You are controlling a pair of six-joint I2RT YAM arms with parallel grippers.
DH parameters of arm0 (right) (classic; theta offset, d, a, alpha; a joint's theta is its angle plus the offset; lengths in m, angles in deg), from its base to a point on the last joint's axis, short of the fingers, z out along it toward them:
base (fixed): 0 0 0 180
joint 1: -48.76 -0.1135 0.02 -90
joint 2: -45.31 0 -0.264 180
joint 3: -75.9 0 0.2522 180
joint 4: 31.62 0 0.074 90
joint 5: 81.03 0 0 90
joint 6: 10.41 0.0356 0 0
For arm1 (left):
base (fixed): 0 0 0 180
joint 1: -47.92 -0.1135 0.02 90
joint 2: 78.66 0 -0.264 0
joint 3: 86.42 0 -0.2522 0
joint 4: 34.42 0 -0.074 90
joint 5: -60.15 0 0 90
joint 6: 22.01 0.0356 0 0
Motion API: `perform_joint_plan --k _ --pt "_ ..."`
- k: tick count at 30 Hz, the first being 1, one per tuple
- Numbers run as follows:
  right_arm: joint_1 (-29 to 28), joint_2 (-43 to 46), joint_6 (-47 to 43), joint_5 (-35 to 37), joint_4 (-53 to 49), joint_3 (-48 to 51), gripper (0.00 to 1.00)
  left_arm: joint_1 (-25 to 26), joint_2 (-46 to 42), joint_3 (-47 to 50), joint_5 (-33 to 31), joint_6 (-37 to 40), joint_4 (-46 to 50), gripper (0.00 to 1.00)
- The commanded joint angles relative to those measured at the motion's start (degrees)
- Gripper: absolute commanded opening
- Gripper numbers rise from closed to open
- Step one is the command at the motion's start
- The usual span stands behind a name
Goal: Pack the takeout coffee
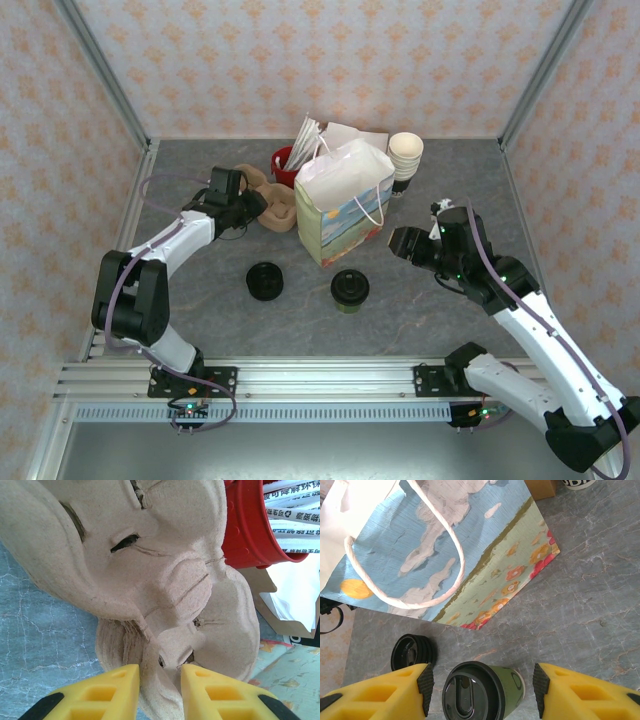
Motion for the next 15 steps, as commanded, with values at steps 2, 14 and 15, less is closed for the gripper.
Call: perform_joint_plan --k 2,14,15 --pt "0.19 -0.05 0.54 0.38 1.25 0.16 0.57 0.52 0.04 -2.22 -1.81 1.06 1.32 0.29" --pt "0.23 -0.22 0.63 0.12 1.4 0.24 0.57 0.79 0.8 -2.41 -2.46 1.02 1.87 0.29" --pt "0.25 -0.29 0.63 0.02 1.45 0.27 0.57 0.82 0.9 -2.4 -2.46 1.07 1.85 0.29"
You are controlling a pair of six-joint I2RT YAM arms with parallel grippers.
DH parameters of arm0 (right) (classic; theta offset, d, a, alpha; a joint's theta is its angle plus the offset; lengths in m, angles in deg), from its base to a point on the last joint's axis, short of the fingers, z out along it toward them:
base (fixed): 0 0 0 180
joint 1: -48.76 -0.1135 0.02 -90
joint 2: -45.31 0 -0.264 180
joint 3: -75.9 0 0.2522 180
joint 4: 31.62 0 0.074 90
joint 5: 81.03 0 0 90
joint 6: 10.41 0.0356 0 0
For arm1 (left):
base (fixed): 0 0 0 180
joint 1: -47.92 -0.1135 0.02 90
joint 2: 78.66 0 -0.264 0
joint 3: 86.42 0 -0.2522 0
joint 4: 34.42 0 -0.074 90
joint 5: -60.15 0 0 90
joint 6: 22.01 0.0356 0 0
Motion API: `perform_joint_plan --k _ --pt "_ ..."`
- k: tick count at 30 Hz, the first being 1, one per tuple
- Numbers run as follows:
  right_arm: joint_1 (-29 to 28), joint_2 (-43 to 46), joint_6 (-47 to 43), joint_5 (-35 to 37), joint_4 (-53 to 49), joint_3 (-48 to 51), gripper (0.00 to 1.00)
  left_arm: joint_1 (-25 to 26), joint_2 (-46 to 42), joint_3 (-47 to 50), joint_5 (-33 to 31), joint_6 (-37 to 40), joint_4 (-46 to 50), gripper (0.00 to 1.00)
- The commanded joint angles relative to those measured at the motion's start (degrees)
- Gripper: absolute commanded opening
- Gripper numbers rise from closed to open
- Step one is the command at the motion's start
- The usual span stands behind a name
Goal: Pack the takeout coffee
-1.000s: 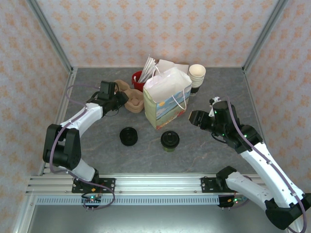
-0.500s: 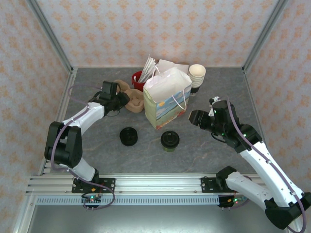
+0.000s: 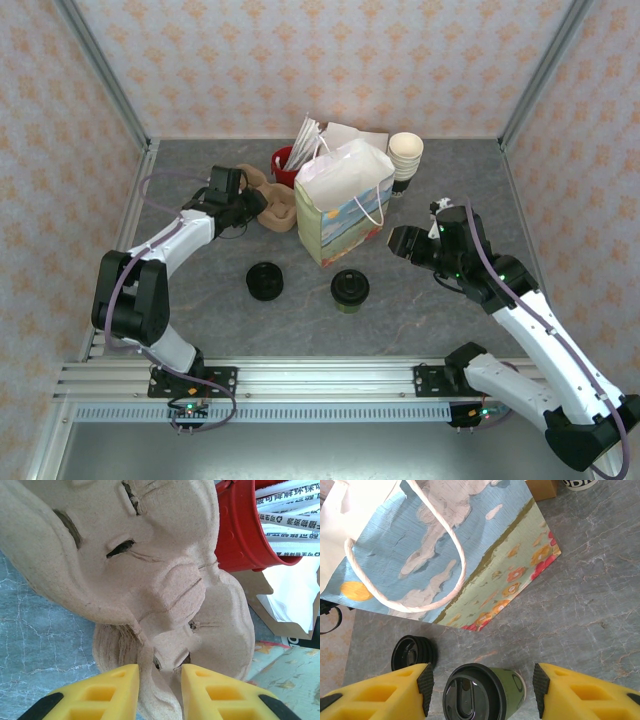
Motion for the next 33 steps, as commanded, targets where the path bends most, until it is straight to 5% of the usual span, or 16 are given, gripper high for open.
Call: perform_joint_plan --k 1,33 --pt "0.25 0.3 0.67 0.07 1.04 0.42 0.57 0.77 1.01 -1.78 -2.08 0.8 1.76 0.3" --pt "0.25 0.68 1.41 -0.12 1.44 1.57 0.57 1.1 1.33 -1.56 -2.76 0.1 1.83 0.32"
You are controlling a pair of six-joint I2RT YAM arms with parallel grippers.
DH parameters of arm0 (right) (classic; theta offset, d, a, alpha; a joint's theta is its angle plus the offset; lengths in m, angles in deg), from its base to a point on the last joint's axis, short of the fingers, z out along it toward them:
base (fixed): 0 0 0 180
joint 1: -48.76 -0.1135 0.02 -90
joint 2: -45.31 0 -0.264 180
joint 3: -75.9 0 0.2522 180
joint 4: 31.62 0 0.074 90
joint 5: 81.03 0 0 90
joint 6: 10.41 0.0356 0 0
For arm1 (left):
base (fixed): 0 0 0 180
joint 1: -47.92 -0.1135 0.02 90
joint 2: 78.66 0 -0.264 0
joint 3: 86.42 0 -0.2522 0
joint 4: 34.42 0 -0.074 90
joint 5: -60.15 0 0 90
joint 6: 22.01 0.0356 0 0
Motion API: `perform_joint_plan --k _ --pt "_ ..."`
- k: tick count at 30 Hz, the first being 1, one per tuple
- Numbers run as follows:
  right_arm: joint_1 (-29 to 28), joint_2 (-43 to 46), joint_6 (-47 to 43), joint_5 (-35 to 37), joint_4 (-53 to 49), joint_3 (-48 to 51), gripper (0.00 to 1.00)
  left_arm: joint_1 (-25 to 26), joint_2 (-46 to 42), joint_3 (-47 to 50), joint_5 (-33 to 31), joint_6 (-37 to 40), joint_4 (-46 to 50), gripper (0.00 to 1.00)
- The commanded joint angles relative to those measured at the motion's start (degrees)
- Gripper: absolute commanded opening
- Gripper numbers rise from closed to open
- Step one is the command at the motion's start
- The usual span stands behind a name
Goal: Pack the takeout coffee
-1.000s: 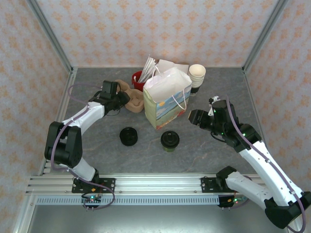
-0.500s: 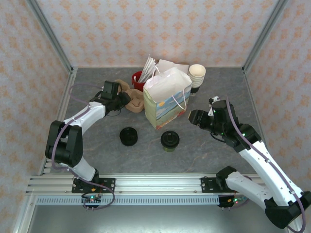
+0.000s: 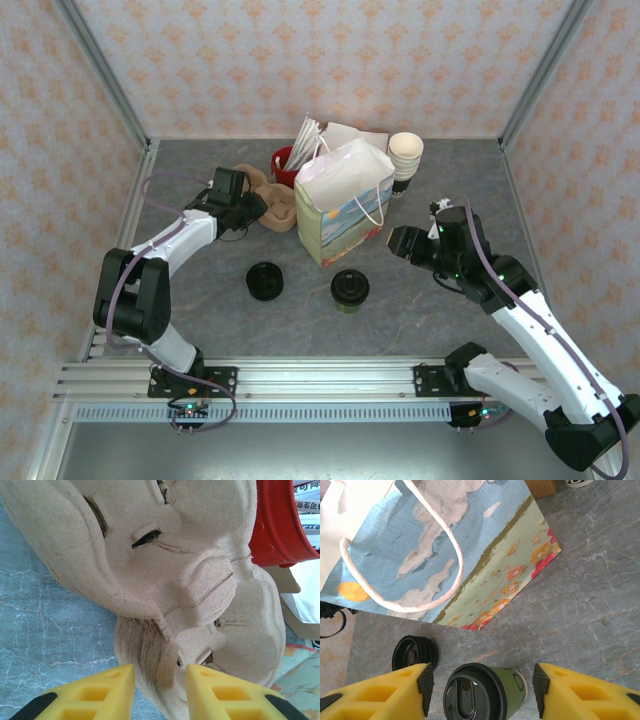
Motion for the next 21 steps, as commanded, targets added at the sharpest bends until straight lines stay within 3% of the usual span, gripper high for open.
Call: perform_joint_plan --k 1,21 --pt "0.22 0.65 0.53 0.05 1.14 1.09 0.57 0.4 0.65 -1.66 0.0 -0.1 -0.62 0.32" --pt "0.25 0.48 0.85 -0.3 2.19 2.09 0.57 1.23 1.81 -2.31 1.74 -1.15 -3.19 0.28"
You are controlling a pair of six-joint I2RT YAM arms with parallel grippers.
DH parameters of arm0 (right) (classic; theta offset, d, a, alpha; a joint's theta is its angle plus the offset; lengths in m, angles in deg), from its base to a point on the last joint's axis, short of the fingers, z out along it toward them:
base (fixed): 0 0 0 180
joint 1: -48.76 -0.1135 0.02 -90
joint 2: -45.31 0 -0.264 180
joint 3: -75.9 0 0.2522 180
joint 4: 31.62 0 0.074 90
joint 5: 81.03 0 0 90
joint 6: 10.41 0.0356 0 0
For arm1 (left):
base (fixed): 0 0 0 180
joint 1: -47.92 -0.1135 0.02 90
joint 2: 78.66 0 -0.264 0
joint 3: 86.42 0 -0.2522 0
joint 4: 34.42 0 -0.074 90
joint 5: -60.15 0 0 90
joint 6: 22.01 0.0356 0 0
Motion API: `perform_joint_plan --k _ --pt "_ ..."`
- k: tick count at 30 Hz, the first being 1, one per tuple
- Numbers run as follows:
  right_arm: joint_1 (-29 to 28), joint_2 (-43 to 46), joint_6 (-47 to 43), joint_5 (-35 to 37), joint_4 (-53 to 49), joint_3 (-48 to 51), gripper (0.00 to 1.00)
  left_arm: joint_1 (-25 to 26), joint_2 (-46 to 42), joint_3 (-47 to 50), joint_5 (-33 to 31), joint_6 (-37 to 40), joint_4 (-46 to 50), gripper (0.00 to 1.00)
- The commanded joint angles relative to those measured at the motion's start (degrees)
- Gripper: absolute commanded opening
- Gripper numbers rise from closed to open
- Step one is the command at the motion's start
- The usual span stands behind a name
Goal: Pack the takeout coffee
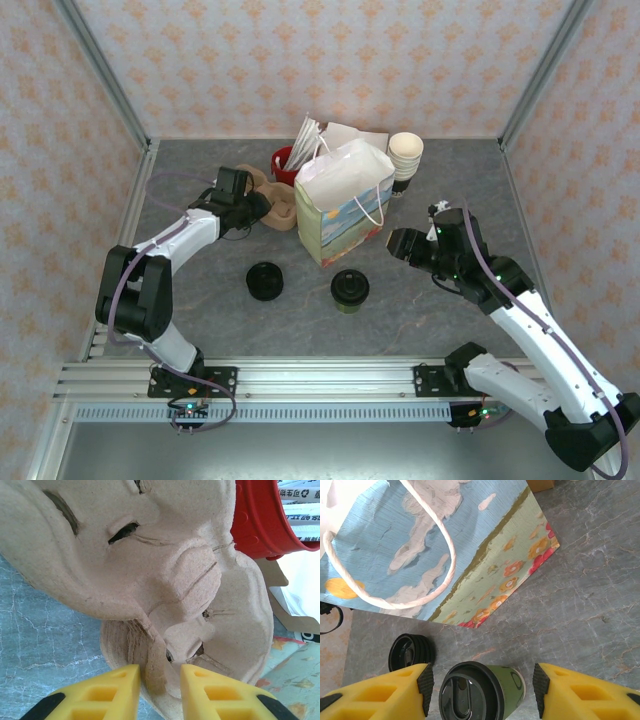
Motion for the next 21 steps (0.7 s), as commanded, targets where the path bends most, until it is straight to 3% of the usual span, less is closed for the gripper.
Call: perform_joint_plan --k 1,21 --pt "0.33 0.39 0.65 0.0 1.45 0.58 0.57 0.57 0.54 -1.87 0.15 -0.94 -1.58 0.28" --pt "1.17 0.26 1.08 -1.12 1.93 1.55 0.57 0.84 0.3 -1.58 2.09 -4.02 -4.33 0.28"
